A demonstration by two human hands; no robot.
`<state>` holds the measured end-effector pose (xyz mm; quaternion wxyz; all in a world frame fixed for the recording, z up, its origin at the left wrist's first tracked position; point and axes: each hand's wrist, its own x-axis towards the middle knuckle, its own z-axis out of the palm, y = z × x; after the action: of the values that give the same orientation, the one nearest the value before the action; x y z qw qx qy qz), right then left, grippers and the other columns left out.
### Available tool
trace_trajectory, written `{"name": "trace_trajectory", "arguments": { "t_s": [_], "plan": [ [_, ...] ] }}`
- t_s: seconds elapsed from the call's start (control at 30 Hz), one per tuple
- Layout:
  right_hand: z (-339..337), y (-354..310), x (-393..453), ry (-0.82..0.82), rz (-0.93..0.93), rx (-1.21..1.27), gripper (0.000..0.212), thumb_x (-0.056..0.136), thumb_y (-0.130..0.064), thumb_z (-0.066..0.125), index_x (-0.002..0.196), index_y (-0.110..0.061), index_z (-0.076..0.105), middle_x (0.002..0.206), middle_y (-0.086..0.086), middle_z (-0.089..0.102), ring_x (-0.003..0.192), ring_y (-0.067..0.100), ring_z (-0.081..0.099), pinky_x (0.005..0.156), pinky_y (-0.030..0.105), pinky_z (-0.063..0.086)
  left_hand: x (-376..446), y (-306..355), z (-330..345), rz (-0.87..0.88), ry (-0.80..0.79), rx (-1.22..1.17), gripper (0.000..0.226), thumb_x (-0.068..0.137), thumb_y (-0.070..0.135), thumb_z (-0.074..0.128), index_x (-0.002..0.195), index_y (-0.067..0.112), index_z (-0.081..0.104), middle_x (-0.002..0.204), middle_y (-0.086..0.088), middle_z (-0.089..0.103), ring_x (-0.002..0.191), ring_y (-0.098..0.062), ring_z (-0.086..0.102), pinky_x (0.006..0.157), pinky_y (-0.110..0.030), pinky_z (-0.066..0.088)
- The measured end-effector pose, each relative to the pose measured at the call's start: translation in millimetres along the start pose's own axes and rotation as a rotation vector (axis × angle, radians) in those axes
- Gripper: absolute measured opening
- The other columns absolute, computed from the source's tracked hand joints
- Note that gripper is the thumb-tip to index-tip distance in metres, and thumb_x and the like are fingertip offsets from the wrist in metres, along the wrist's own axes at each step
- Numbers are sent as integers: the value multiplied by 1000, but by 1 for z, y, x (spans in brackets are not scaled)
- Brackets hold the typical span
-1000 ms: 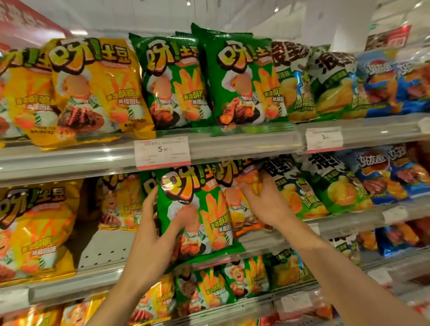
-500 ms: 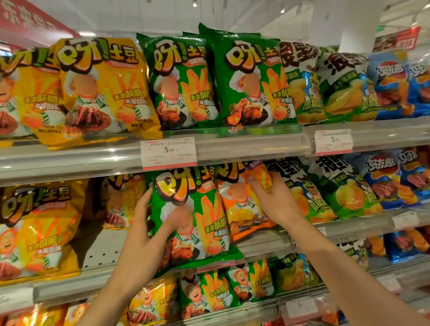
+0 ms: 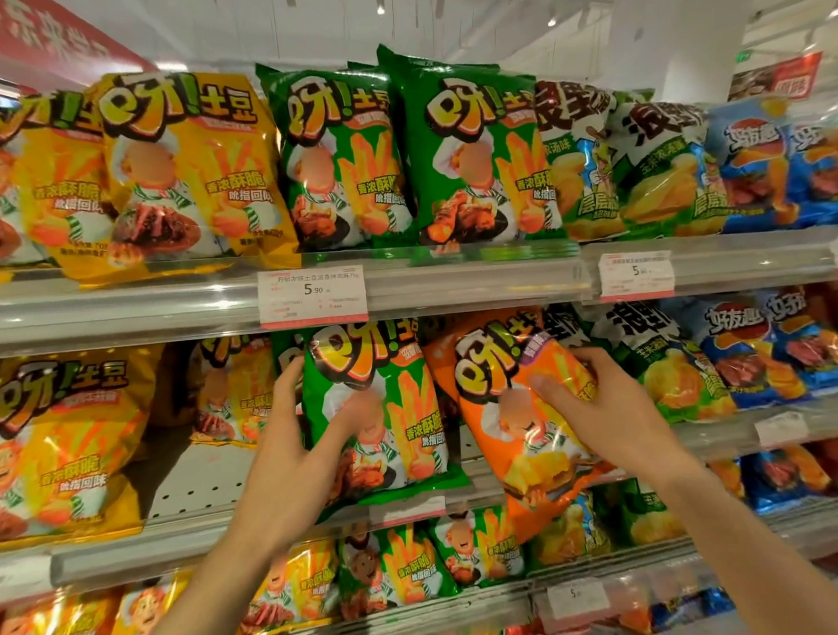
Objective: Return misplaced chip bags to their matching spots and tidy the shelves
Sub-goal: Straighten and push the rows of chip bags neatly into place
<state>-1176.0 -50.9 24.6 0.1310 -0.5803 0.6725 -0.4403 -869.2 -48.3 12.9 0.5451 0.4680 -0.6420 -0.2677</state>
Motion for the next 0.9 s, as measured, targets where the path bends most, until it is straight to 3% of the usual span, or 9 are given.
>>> {"name": "trace_trajectory", "arguments": {
  "t_s": [0.13, 0.27, 0.3, 0.43, 0.5, 0.57, 0.67, 0.77, 0.9],
  "plan": [
    [-17, 14, -9, -36, 21, -20, 60, 85, -58, 67, 133, -29, 44, 100, -18, 64, 89, 2, 62, 73, 27, 51, 2, 1, 9, 7, -10, 69, 76, 89, 49, 61, 153, 36, 22, 108, 55, 32, 92, 42, 34, 81, -3, 30],
    [-28, 26, -15, -5, 74, 46, 57, 87, -56, 65, 131, -27, 45, 101, -16, 63, 88, 3, 62, 73, 30, 52, 2, -1, 19, 28, -22, 95, 84, 85, 63, 60, 155, 38, 19, 135, 31, 39, 123, 6, 41, 100, -27, 33],
    [-29, 29, -16, 16, 83, 58, 55, 87, -56, 65, 130, -27, 46, 102, -14, 63, 87, 1, 60, 70, 28, 50, 1, 0, 23, 29, -31, 115, 83, 86, 65, 60, 154, 39, 20, 137, 28, 38, 124, 4, 39, 101, -27, 33],
    [-33, 37, -19, 104, 105, 72, 52, 90, -55, 62, 127, -23, 47, 95, -17, 59, 82, -1, 56, 69, 31, 45, 4, 5, 49, 33, -69, 145, 58, 95, 46, 61, 137, 49, 22, 125, 36, 43, 106, 26, 46, 92, -2, 37],
    [-36, 40, -19, 139, 114, 87, 51, 91, -54, 62, 127, -21, 47, 92, -17, 58, 80, -1, 55, 68, 30, 44, 11, 7, 64, 40, -85, 124, 68, 94, 49, 60, 148, 41, 19, 141, 18, 47, 126, 3, 48, 105, -22, 40],
    [-38, 44, -18, 170, 123, 114, 54, 91, -53, 62, 129, -18, 47, 92, -14, 61, 81, 4, 58, 67, 29, 43, 19, 9, 77, 33, -108, 135, 80, 94, 53, 57, 156, 32, 10, 155, 6, 36, 141, -16, 37, 110, -32, 34],
    [-39, 49, -18, 187, 142, 113, 71, 87, -62, 60, 138, -15, 44, 104, 0, 66, 96, 23, 63, 79, 37, 46, 30, 5, 94, 16, -109, 121, 83, 97, 54, 52, 158, 27, 4, 161, -2, 26, 148, -22, 27, 115, -34, 27],
    [-37, 52, -16, 198, 171, 98, 76, 86, -67, 58, 141, -17, 42, 121, 6, 64, 111, 29, 61, 90, 43, 49, 34, 7, 106, 18, -104, 153, 82, 99, 51, 47, 159, 21, 1, 160, -4, 22, 145, -21, 26, 104, -25, 23],
    [-34, 52, -17, 217, 172, 86, 79, 84, -72, 56, 141, -18, 42, 120, 6, 65, 110, 29, 61, 94, 48, 50, 32, 1, 114, 156, -97, 371, 79, 101, 53, 37, 160, 14, 3, 154, -14, 33, 136, -30, 38, 106, -36, 37]
  ]
}}
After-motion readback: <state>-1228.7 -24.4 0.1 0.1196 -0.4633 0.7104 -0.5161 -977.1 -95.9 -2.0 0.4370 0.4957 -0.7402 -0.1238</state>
